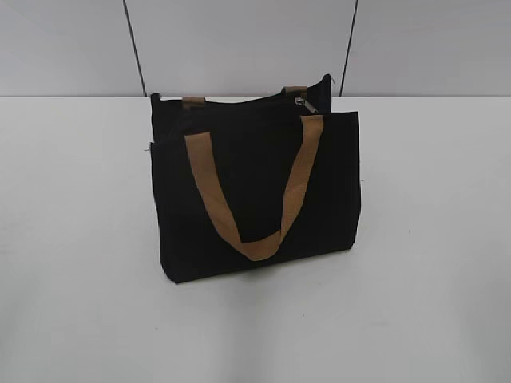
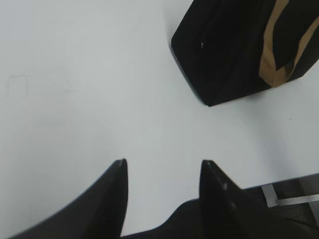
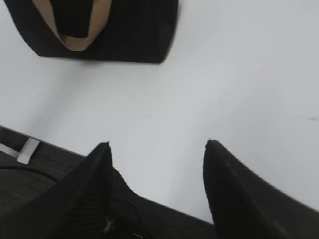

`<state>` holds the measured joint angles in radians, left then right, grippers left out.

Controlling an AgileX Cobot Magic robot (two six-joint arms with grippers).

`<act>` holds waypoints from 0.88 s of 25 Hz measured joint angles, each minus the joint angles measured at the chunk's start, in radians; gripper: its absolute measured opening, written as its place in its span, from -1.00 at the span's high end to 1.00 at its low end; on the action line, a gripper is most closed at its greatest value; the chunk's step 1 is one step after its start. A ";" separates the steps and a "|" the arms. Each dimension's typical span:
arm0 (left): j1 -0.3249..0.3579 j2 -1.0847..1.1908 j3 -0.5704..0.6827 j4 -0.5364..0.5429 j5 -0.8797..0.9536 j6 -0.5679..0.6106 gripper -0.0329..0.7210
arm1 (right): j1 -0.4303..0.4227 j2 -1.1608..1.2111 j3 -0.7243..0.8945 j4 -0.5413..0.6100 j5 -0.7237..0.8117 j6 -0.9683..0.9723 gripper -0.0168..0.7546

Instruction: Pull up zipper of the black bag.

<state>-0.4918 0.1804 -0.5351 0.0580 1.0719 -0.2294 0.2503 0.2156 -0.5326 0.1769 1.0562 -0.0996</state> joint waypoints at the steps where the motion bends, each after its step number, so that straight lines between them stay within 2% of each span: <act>1: 0.000 -0.020 0.005 -0.004 0.000 0.009 -0.03 | 0.000 -0.020 0.003 -0.023 0.020 0.013 -0.21; 10: 0.000 -0.083 0.007 -0.012 -0.009 0.151 0.00 | 0.000 -0.094 0.045 -0.084 0.038 0.039 -0.22; 22: 0.000 -0.083 0.007 -0.012 -0.011 0.163 0.11 | 0.000 -0.094 0.045 -0.090 0.038 -0.005 -0.20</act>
<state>-0.4918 0.0974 -0.5285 0.0460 1.0613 -0.0661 0.2503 0.1221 -0.4874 0.0872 1.0939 -0.1042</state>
